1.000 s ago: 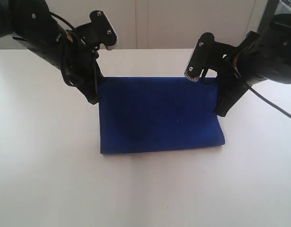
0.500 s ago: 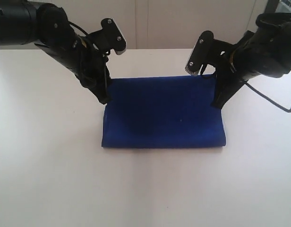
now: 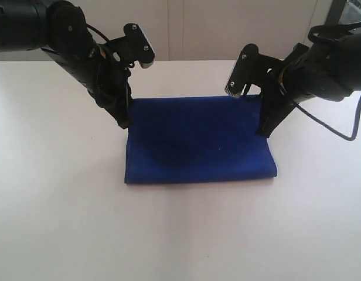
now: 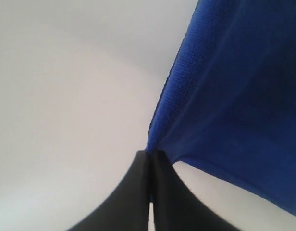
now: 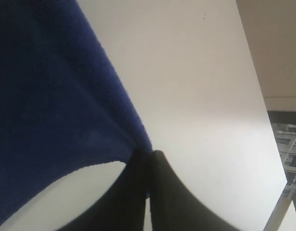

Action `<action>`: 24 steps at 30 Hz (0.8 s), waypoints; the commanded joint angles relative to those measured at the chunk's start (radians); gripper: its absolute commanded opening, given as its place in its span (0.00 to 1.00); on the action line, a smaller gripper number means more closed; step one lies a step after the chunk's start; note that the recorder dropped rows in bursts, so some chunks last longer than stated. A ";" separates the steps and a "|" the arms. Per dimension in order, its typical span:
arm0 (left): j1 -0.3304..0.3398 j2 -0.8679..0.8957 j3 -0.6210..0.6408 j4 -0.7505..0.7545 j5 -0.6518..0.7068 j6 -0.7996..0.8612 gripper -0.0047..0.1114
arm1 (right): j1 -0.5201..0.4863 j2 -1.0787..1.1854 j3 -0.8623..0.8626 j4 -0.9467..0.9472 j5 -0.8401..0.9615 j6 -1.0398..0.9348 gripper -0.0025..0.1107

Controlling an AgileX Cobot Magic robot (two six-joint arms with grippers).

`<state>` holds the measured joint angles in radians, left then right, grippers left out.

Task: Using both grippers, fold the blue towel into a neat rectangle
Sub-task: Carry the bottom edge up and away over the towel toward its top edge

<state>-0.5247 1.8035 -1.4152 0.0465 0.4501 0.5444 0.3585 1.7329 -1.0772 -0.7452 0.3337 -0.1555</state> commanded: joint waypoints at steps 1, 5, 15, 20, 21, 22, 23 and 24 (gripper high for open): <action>0.004 -0.006 -0.010 0.008 0.025 -0.013 0.04 | -0.010 0.002 -0.010 -0.019 -0.003 0.007 0.02; 0.004 -0.025 -0.034 -0.008 0.075 -0.013 0.04 | -0.010 0.000 -0.019 -0.019 0.021 0.007 0.02; 0.004 -0.050 -0.040 -0.015 0.127 -0.044 0.04 | -0.010 -0.037 -0.019 -0.010 0.017 0.007 0.02; 0.004 -0.048 -0.040 -0.015 0.120 -0.048 0.04 | -0.010 -0.012 -0.019 -0.010 0.001 0.007 0.02; 0.004 -0.048 -0.040 -0.015 0.117 -0.048 0.04 | -0.010 -0.006 -0.019 -0.010 0.001 0.007 0.02; 0.004 -0.048 -0.040 -0.015 0.117 -0.048 0.04 | -0.010 -0.002 -0.019 -0.010 -0.001 0.007 0.02; 0.004 -0.048 -0.040 -0.015 0.117 -0.048 0.04 | -0.010 0.002 -0.019 -0.010 -0.001 0.007 0.02; 0.004 -0.048 -0.040 -0.015 0.117 -0.048 0.04 | -0.010 0.004 -0.019 -0.010 -0.003 0.007 0.02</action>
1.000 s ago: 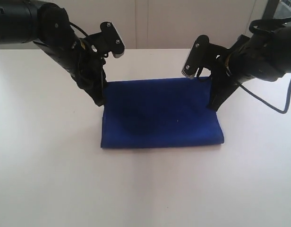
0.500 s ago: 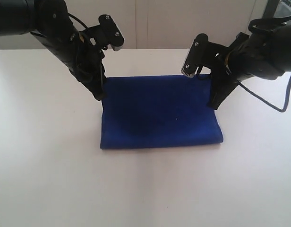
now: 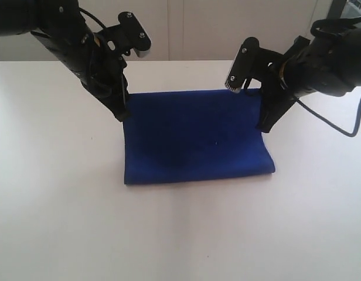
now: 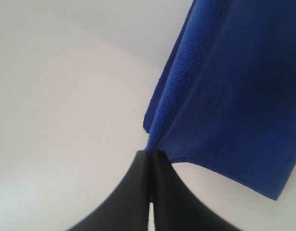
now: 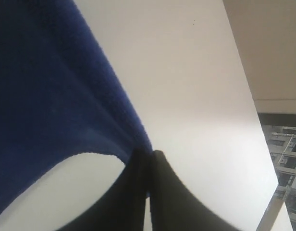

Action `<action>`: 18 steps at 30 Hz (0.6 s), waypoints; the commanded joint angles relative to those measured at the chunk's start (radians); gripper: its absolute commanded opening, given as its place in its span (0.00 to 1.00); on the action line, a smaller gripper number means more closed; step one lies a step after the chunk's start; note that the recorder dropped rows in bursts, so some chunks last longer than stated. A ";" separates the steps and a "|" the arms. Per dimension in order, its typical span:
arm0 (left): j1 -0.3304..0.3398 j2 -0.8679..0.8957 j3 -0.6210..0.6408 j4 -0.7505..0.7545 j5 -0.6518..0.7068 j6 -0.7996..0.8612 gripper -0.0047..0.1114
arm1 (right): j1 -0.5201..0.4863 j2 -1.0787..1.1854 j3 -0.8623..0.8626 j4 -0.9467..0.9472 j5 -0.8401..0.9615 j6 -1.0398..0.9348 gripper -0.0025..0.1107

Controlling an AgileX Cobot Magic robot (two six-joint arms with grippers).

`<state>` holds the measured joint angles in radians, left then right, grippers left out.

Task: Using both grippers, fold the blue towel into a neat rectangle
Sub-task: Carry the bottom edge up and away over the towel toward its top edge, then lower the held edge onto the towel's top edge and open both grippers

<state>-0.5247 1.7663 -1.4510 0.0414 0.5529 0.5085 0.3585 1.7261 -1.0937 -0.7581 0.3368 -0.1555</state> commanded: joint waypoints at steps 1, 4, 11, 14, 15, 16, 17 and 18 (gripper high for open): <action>0.004 -0.011 -0.005 -0.010 0.015 -0.014 0.04 | -0.010 0.011 -0.002 0.003 -0.006 0.007 0.02; 0.004 -0.011 -0.005 -0.010 0.012 -0.014 0.04 | -0.010 0.011 -0.002 0.003 -0.010 0.007 0.02; 0.004 -0.003 -0.005 -0.010 -0.007 -0.015 0.04 | -0.010 0.011 -0.002 -0.001 -0.043 0.018 0.02; 0.004 0.015 -0.005 -0.010 -0.014 -0.015 0.04 | -0.010 0.011 -0.002 -0.001 -0.058 0.023 0.02; 0.004 0.019 -0.005 -0.010 -0.014 -0.015 0.04 | -0.010 0.011 -0.002 -0.001 -0.062 0.023 0.02; 0.004 0.024 -0.005 -0.010 -0.016 -0.015 0.04 | -0.010 0.011 -0.002 -0.001 -0.062 0.023 0.02; 0.004 0.032 -0.005 -0.010 -0.018 -0.015 0.04 | -0.010 0.011 -0.002 -0.001 -0.062 0.023 0.02; 0.004 0.036 -0.005 -0.010 -0.021 -0.015 0.04 | -0.010 0.011 -0.002 -0.001 -0.062 0.023 0.02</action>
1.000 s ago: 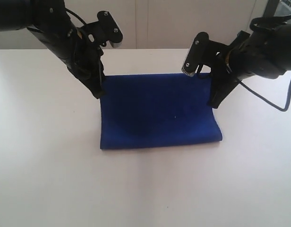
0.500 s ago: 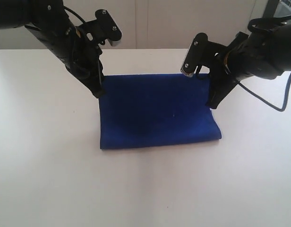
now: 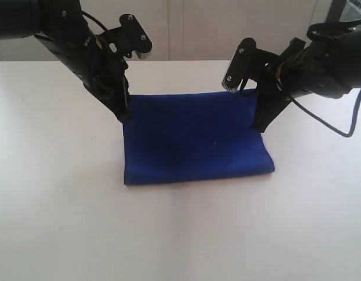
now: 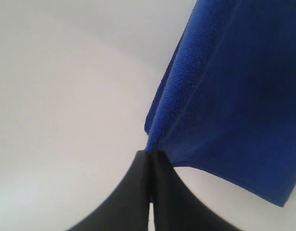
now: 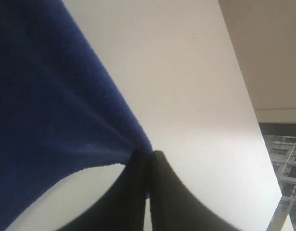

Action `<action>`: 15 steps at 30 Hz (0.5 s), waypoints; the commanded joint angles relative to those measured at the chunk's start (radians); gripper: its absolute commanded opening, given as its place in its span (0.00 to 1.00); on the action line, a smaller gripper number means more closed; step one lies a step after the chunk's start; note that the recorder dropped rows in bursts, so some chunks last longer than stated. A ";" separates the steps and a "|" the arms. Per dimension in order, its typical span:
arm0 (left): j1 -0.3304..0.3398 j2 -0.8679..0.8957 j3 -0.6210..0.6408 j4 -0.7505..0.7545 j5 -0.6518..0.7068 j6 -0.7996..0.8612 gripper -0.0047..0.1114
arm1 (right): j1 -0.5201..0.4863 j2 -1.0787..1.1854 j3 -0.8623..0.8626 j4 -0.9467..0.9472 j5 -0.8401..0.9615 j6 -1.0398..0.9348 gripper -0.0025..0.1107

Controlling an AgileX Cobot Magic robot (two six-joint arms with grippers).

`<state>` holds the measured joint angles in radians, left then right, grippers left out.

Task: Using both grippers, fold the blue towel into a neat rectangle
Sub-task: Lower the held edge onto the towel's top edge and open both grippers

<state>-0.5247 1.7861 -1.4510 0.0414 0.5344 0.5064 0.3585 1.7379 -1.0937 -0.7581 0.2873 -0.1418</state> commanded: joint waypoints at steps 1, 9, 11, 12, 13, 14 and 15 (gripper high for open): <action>0.004 0.017 -0.005 -0.010 -0.007 -0.013 0.04 | -0.010 -0.001 -0.002 -0.001 -0.013 0.009 0.02; 0.004 0.019 -0.005 -0.010 -0.021 -0.019 0.04 | -0.010 -0.001 -0.002 -0.001 -0.013 0.011 0.02; 0.004 0.019 -0.005 -0.010 -0.027 -0.021 0.04 | -0.010 -0.001 -0.002 -0.001 -0.013 0.013 0.02; 0.004 0.019 -0.005 -0.010 -0.027 -0.023 0.06 | -0.010 -0.001 -0.002 -0.001 -0.013 0.015 0.03; 0.004 0.019 -0.005 -0.010 -0.029 -0.022 0.08 | -0.010 -0.001 -0.002 -0.001 -0.013 0.015 0.04; 0.004 0.019 -0.005 -0.010 -0.033 -0.025 0.13 | -0.010 -0.001 -0.002 -0.001 -0.013 0.015 0.07; 0.004 0.019 -0.005 -0.010 -0.033 -0.025 0.18 | -0.010 -0.001 -0.002 -0.001 -0.013 0.015 0.09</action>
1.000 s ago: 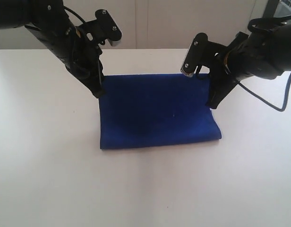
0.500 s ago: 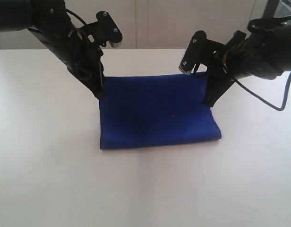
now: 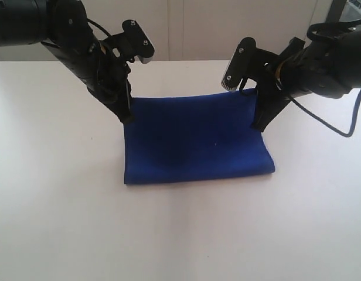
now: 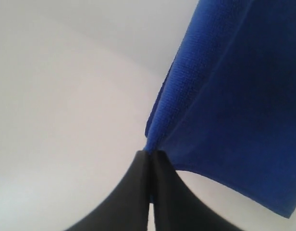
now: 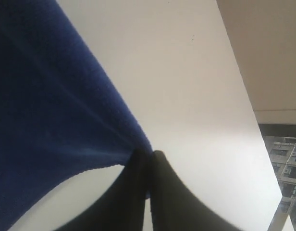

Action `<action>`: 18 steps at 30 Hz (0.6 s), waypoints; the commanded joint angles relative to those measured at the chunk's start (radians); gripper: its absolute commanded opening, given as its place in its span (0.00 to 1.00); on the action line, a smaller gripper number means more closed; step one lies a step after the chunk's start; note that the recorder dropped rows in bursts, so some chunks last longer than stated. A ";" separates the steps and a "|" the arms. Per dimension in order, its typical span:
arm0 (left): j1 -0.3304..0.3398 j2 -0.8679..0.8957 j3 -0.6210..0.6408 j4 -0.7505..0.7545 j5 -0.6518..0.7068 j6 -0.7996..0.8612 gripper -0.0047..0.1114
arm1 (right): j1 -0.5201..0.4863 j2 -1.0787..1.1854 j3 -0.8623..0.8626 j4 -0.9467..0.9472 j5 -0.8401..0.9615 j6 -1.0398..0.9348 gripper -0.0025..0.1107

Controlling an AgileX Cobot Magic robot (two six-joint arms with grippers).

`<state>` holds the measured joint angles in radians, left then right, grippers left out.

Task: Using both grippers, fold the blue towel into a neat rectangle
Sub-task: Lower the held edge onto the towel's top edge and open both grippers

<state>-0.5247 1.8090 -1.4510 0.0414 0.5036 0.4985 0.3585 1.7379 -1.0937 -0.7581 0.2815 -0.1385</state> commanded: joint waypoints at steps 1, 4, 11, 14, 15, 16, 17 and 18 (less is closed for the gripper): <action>0.004 -0.004 -0.005 -0.010 -0.005 -0.017 0.22 | -0.010 -0.001 -0.002 -0.001 -0.007 0.012 0.12; 0.004 -0.004 -0.005 -0.010 -0.006 -0.013 0.35 | -0.010 -0.001 -0.002 -0.001 -0.007 0.012 0.22; 0.004 -0.004 -0.005 -0.007 -0.010 -0.010 0.46 | -0.010 -0.001 -0.002 -0.001 -0.015 0.012 0.33; 0.004 -0.004 -0.005 -0.007 -0.010 -0.010 0.46 | -0.010 -0.001 -0.002 0.001 -0.017 0.012 0.33; 0.004 -0.004 -0.005 -0.007 -0.010 -0.010 0.46 | -0.010 -0.001 -0.002 0.003 -0.017 0.012 0.33; 0.004 -0.004 -0.005 -0.007 -0.010 -0.010 0.46 | -0.010 -0.001 -0.002 0.008 -0.014 0.020 0.33; 0.004 -0.004 -0.005 -0.007 -0.004 -0.010 0.46 | -0.010 -0.001 -0.002 0.042 -0.009 0.079 0.33; 0.004 -0.004 -0.005 -0.007 0.006 -0.010 0.46 | -0.010 -0.001 -0.002 0.063 -0.007 0.111 0.32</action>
<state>-0.5247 1.8090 -1.4510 0.0414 0.4856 0.4910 0.3585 1.7379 -1.0937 -0.7378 0.2740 -0.0976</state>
